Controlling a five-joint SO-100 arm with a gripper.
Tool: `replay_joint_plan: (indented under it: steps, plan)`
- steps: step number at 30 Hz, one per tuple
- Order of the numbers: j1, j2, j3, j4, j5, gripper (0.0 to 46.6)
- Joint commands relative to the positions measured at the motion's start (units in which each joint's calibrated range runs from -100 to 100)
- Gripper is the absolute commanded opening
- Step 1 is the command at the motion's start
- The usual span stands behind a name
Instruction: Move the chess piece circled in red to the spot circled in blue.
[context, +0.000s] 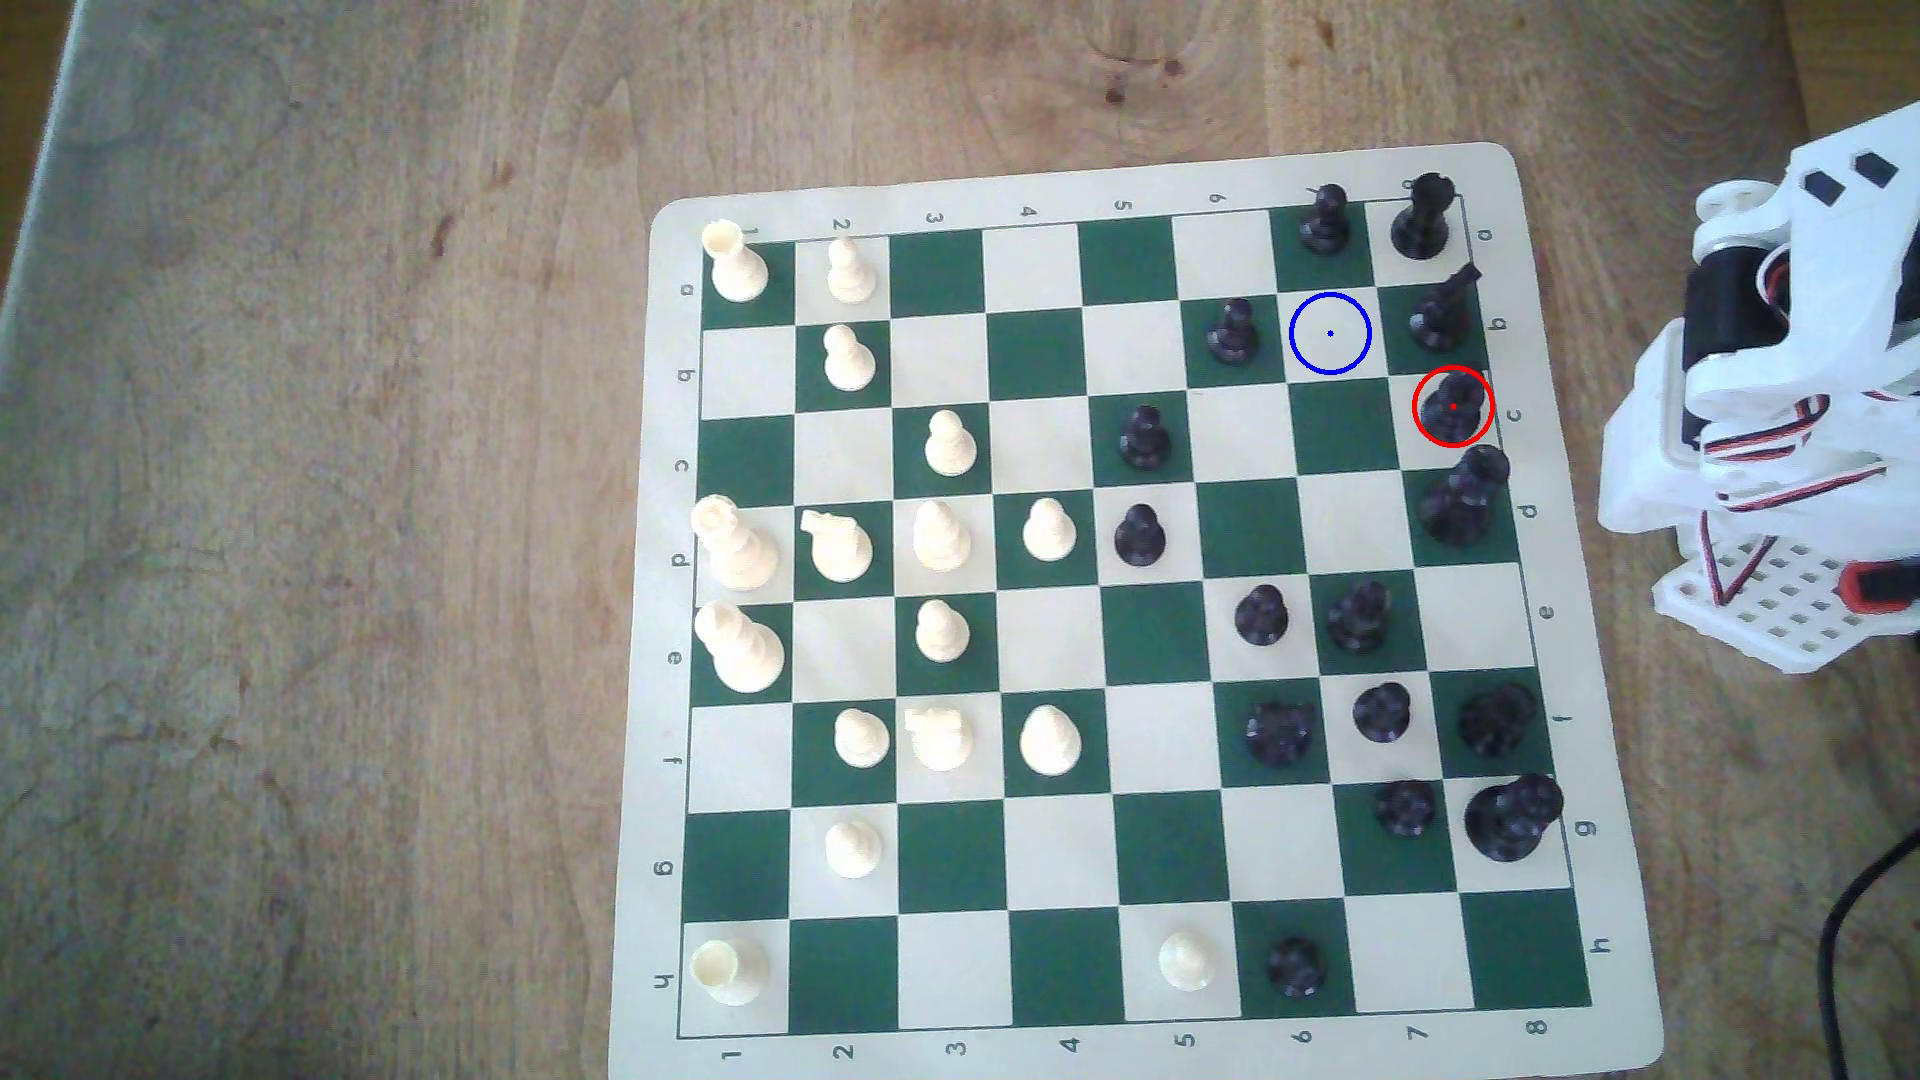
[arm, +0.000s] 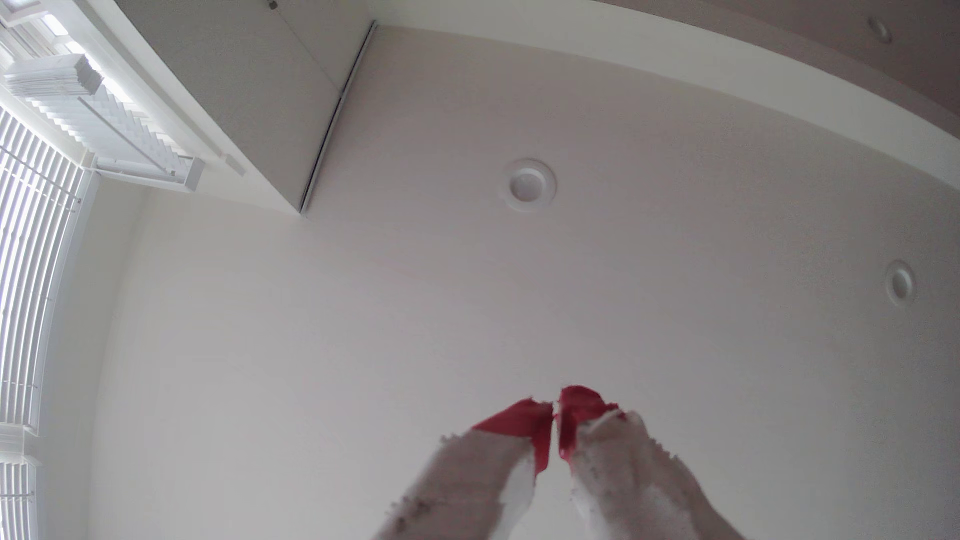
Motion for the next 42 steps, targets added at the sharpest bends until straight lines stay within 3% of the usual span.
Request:
replay_joint_plan:
  steps: [1, 16, 17, 18, 19, 27, 30, 33, 39, 42]
  plan:
    - [1.9, 0.0, 1.2, -0.9, 0.1, 0.2]
    - [8.5, 0.1, 1.2, 27.4, 0.1, 0.2]
    - [8.7, 0.1, 0.9, 31.4, -7.9, 0.2]
    - [8.7, 0.1, 0.5, 34.3, -12.9, 0.2]
    - [8.7, 0.1, 0.2, 36.8, -13.6, 0.2]
    - [10.2, 0.1, -6.4, 53.2, -13.2, 0.2]
    - [10.7, 0.1, -10.5, 60.1, -9.6, 0.2]
    - [10.8, 0.1, -15.5, 69.2, -3.9, 0.2]
    - [11.0, 0.1, -23.1, 86.8, -3.0, 0.2]
    - [12.1, 0.1, -32.6, 107.2, -0.5, 0.2]
